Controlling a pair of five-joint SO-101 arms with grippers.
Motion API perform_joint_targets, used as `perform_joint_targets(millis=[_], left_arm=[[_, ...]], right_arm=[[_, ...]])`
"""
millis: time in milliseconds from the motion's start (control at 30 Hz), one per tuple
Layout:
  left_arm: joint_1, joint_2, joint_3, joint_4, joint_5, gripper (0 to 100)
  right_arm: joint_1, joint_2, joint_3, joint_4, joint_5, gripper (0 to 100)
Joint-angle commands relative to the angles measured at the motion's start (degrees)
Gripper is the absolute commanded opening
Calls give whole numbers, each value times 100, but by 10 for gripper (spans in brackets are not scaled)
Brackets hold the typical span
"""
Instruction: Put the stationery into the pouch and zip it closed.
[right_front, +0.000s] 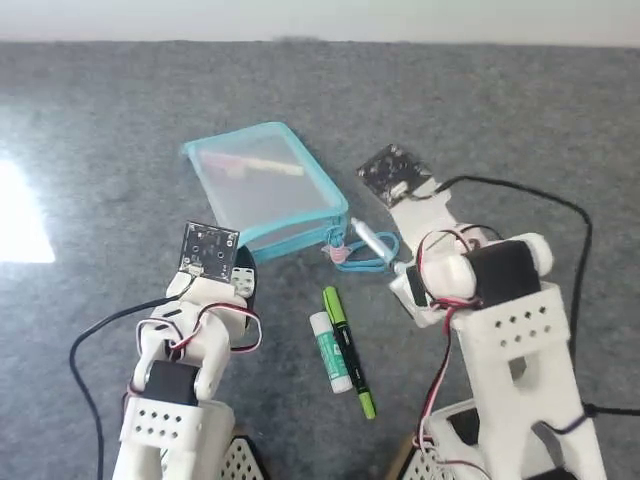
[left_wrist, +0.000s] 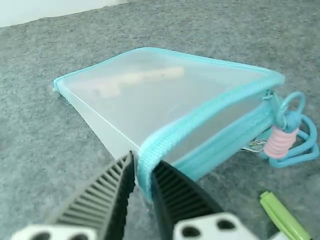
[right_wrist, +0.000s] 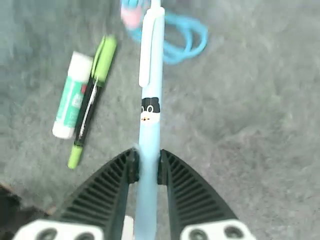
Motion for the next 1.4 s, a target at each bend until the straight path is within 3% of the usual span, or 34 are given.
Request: perform_joint_targets(millis=[0,167,467,767,1000,1200,1367], left_arm=[[-18,35,-119,-105,-18,11],[-18,35,-75,-105,-18,11],[-18,35,-84,-114,-18,11],[-18,35,-92,-114,-18,11],[-18,35,-92,-114,-18,11],[-18,35,-92,-114,-18,11],[-9,35,-92,-114,-18,11]], right_arm=[[-646,92,-589,40,-404,6],[-1464,1253,-1213,-207,-721,6],[-1525,2571,-2092,84,-721,6],[-1393,2009,-1960,259,-712,6],[-1402,1420,-905,251,-369,6],[-1402,1684,-712,215,-316,6],[-1393,2255,-747,-497,-360,6]])
